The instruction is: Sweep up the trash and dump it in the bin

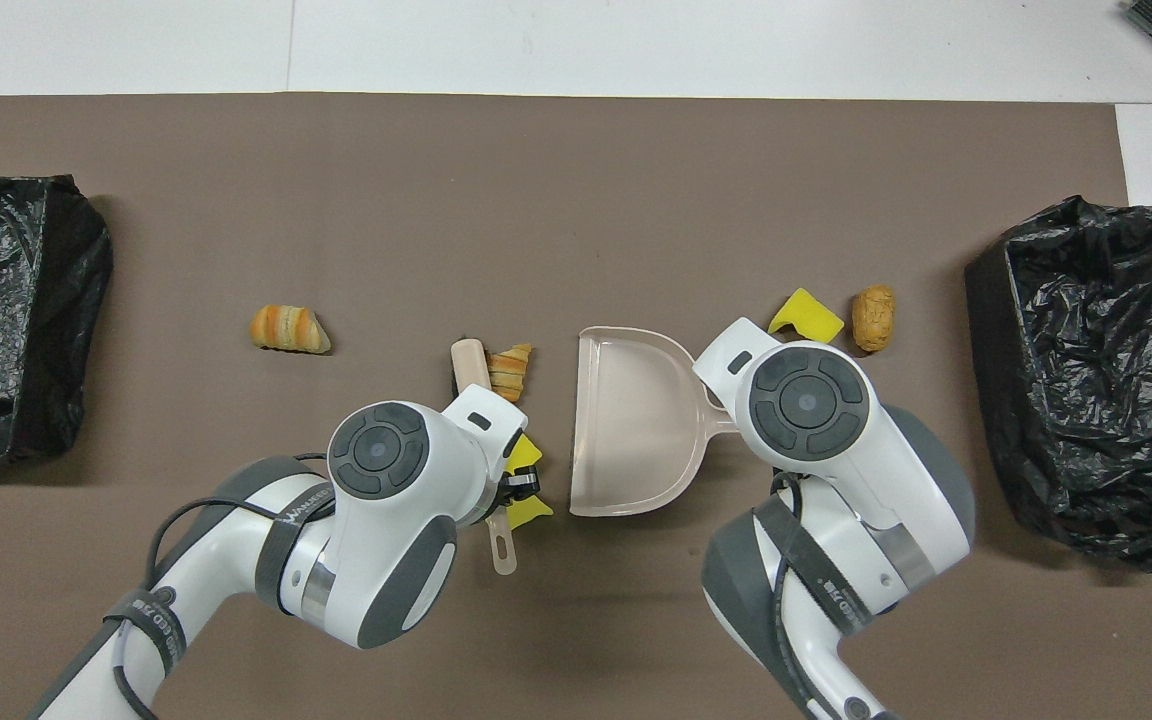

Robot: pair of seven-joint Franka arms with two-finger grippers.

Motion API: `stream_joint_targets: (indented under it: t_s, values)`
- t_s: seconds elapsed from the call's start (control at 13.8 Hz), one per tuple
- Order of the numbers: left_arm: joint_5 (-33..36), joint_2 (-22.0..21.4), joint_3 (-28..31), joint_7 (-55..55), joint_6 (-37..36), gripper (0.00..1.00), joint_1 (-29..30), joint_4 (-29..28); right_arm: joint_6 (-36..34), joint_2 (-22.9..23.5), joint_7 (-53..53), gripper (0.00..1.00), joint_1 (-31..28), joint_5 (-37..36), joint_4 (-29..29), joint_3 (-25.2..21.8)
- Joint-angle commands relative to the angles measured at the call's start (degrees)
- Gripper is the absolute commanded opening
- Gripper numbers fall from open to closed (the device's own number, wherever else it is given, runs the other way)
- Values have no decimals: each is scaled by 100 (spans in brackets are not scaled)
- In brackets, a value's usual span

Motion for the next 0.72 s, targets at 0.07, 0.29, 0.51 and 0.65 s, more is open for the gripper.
stream_joint_targets:
  t_s: [0.07,0.29,0.51,0.65]
  values:
    - [-366,492,-407,91,272,0,-77,383,283,-259,-221,0,-61,400,-417,27]
    - [-612,624,-714,91,237,0,-68,735,283,-251,-247,0,-61,751,-409,27]
    - [-700,616,-969,73,185,0,-42,850,301,-181,-290,0,-123,866,-356,18]
    - [-691,467,-996,56,-173,0,28,1016,310,-171,-536,0,-149,866,-347,18]
